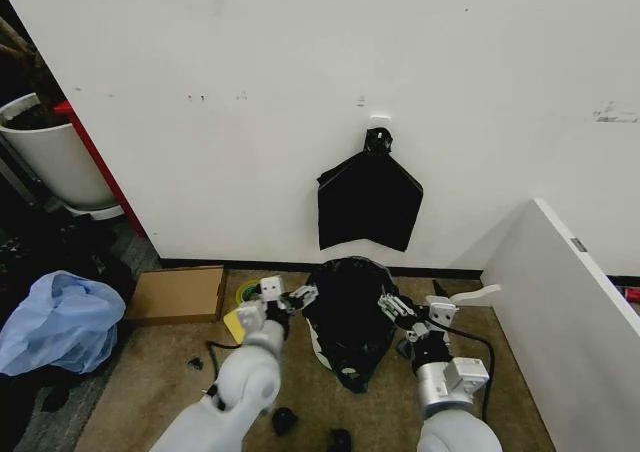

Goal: Place the garbage bag over the trash bin.

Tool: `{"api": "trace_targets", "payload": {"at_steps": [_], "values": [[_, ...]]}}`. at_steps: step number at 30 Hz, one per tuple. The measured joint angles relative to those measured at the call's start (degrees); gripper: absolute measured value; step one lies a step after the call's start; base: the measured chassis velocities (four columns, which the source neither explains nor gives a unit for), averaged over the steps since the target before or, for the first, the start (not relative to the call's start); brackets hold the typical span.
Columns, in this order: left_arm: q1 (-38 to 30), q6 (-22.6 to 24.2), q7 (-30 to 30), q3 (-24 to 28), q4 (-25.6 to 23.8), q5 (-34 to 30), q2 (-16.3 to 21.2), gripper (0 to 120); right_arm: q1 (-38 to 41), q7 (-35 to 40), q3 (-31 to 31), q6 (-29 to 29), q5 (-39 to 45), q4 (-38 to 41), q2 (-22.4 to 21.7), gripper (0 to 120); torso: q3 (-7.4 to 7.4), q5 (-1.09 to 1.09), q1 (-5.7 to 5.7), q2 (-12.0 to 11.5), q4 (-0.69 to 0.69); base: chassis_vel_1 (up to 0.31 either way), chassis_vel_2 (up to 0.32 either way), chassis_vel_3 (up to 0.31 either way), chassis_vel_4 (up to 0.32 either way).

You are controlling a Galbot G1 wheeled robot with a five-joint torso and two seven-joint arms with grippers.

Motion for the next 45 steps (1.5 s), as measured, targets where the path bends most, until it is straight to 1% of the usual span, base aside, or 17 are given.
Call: {"api": "trace_targets", "payload": {"at_steps": [1, 3, 5, 7, 8, 9, 10, 11, 13, 14, 16, 17, 22, 26, 28, 39, 45], "values": [[0.00, 0.00, 0.00, 0.00, 0.00, 0.00, 0.00, 100, 0.00, 0.00, 0.00, 0.00, 0.00, 0.00, 0.00, 100, 0.00, 0.00, 0.00, 0.00, 0.00, 0.000, 0.000, 0.000, 0.000], [4.96, -4.36, 1.43, -1.13, -2.33, 5.58, 0.58, 100, -1.62, -1.95, 1.63, 4.18, -0.39, -1.06, 0.00, 100, 0.00, -0.01, 0.00, 0.00, 0.02, 0.000, 0.000, 0.000, 0.000], [9.88, -8.19, 2.48, -1.97, -5.00, 9.41, 0.44, 100, -3.03, -4.04, 3.88, 8.36, -1.33, -2.59, 0.27, 100, -0.01, 0.01, 0.00, 0.00, -0.02, 0.000, 0.000, 0.000, 0.000], [14.35, -11.02, 3.30, -2.75, -6.68, 12.97, -0.07, 100, -3.96, -5.47, 5.57, 11.05, -1.83, -3.52, 0.47, 100, 0.00, -0.02, 0.00, 0.00, -0.01, 0.000, 0.000, 0.000, 0.000], [14.35, -11.02, 3.30, -2.75, -6.68, 12.97, -0.07, 100, -3.96, -5.47, 5.57, 11.05, -1.83, -3.52, 0.47, 100, 0.00, -0.02, 0.00, 0.00, -0.01, 0.000, 0.000, 0.000, 0.000], [16.59, -12.47, 3.80, -3.48, -7.46, 15.22, -0.30, 100, -4.69, -6.14, 6.58, 12.15, -2.00, -3.84, 0.51, 100, 0.00, -0.02, 0.00, 0.00, 0.00, 0.000, 0.000, 0.000, 0.000], [23.18, -17.31, 4.73, -6.21, -9.47, 21.95, -1.48, 100, -7.20, -7.55, 9.44, 14.65, -2.57, -4.06, 0.73, 100, -0.01, 0.00, -0.01, 0.00, 0.01, 0.000, 0.000, 0.000, 0.000], [25.14, -19.20, 4.81, -7.01, -9.99, 23.92, -1.95, 100, -8.57, -8.13, 10.59, 15.67, -2.75, -3.99, 0.92, 100, -0.01, -0.01, -0.01, 0.00, 0.01, 0.000, 0.000, 0.000, 0.000], [27.80, -21.87, 4.88, -8.54, -10.70, 26.22, -2.70, 100, -10.85, -9.03, 12.19, 17.54, -2.86, -3.70, 1.16, 100, 0.00, -0.01, -0.01, 0.00, -0.02, 0.000, 0.000, 0.000, 0.000], [29.59, -23.38, 4.91, -9.86, -11.09, 27.16, -3.26, 100, -12.17, -9.61, 12.96, 18.78, -2.92, -3.45, 1.16, 100, -0.01, -0.01, -0.01, 0.00, -0.02, 0.000, 0.000, 0.000, 0.000], [30.56, -24.25, 4.93, -10.71, -11.35, 27.49, -3.60, 100, -12.99, -9.82, 13.41, 19.39, -3.05, -3.31, 1.11, 100, -0.01, 0.00, -0.01, 0.00, -0.01, 0.000, 0.000, 0.000, 0.000], [32.13, -25.74, 4.98, -12.20, -11.80, 27.86, -4.17, 100, -14.04, -10.01, 13.94, 20.07, -3.39, -3.06, 1.02, 100, 0.00, 0.00, -0.01, 0.00, 0.00, 0.000, 0.000, 0.000, 0.000], [36.50, -28.82, 5.03, -15.26, -12.87, 28.68, -5.46, 100, -16.98, -10.05, 14.40, 21.17, -6.35, -2.02, 1.15, 100, 0.00, 0.00, -0.01, 0.00, 0.00, 0.000, 0.000, 0.000, 0.000], [37.08, -29.97, 5.08, -15.43, -12.71, 29.68, -5.89, 100, -17.42, -10.06, 13.75, 21.23, -7.51, -1.47, 1.72, 100, 0.00, 0.00, -0.01, 0.00, 0.00, 0.000, 0.000, 0.000, 0.000], [36.91, -31.03, 5.35, -15.19, -12.20, 31.30, -6.01, 100, -17.48, -10.05, 13.33, 20.95, -7.80, -1.15, 2.12, 100, 0.00, -0.01, -0.01, 0.00, 0.00, 0.000, 0.000, 0.000, 0.000], [35.62, -31.47, 5.18, -13.03, -11.04, 34.11, -6.91, 100, -17.61, -10.43, 12.03, 20.66, -9.08, -0.45, 3.70, 100, 0.00, -0.01, 0.00, 0.00, 0.00, 0.000, 0.000, 0.000, 0.000], [35.52, -31.47, 5.02, -13.26, -11.00, 33.83, -7.26, 100, -17.67, -10.47, 12.14, 20.49, -9.21, -0.32, 3.97, 100, 0.00, -0.01, 0.00, 0.00, 0.00, 0.000, 0.000, 0.000, 0.000]]}}
